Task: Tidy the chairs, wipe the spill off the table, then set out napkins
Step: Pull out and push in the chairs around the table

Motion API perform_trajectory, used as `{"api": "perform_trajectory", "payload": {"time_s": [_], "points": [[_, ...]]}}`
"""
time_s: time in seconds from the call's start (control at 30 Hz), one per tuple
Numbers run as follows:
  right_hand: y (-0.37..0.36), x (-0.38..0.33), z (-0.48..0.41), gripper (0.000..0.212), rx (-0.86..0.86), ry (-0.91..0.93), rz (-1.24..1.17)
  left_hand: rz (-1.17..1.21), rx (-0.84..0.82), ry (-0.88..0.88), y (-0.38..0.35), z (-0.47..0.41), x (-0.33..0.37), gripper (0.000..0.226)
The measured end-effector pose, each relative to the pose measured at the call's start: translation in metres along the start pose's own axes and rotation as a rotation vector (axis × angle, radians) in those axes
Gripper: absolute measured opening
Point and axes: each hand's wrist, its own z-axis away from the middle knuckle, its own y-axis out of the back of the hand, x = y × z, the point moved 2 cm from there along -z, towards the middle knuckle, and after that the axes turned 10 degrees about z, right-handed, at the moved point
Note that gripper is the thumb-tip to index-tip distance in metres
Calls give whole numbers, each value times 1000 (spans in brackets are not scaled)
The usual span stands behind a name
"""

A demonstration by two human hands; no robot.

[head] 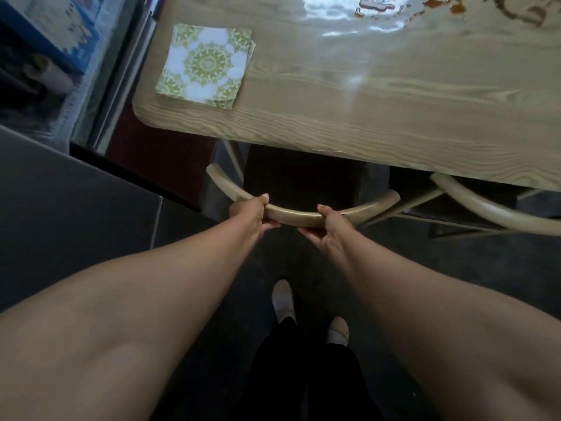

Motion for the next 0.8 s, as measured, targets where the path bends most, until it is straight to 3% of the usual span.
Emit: {"api": "perform_trajectory", "payload": {"time_s": [0.13, 0.37, 0.5, 0.8], "points": [[-13, -29, -10, 48, -29, 55, 27, 6, -50, -25, -28, -9, 19, 37], [-24, -65, -17, 45, -28, 89, 142, 41, -50, 7, -55, -19, 40, 50], [-20, -72, -11, 39, -88, 4, 217, -69, -44, 4, -52, -19, 40, 54], [-20, -87, -7, 21, -31, -156, 232, -234, 12, 52, -67, -22, 42, 47]]}}
